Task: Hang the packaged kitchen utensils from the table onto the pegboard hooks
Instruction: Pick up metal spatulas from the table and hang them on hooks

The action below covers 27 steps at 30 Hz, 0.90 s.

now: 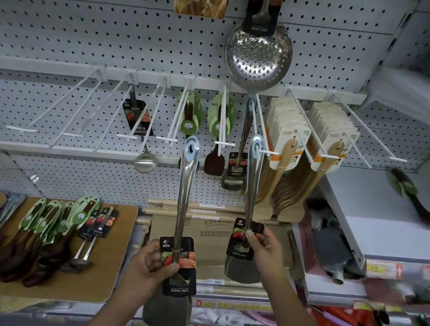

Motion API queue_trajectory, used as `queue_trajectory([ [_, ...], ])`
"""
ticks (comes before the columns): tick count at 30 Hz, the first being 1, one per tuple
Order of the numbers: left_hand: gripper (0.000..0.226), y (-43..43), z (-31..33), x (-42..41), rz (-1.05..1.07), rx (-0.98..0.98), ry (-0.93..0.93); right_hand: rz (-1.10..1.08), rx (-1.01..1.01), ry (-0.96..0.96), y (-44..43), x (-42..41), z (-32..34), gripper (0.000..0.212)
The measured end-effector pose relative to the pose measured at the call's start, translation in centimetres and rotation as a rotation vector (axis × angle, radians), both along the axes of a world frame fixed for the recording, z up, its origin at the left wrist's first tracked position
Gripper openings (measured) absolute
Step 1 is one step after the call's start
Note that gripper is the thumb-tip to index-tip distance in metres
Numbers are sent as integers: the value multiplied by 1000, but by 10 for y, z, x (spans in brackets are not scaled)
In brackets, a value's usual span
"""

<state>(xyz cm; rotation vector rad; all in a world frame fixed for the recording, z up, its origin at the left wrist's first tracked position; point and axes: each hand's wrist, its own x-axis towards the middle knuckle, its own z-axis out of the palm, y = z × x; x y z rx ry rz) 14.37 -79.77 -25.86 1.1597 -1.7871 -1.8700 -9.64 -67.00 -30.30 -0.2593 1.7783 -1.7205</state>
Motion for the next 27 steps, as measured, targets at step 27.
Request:
queue_trajectory([
  [27, 49, -4, -15, -2, -84, 130, 14, 14, 90, 17, -129, -97, 0, 17],
])
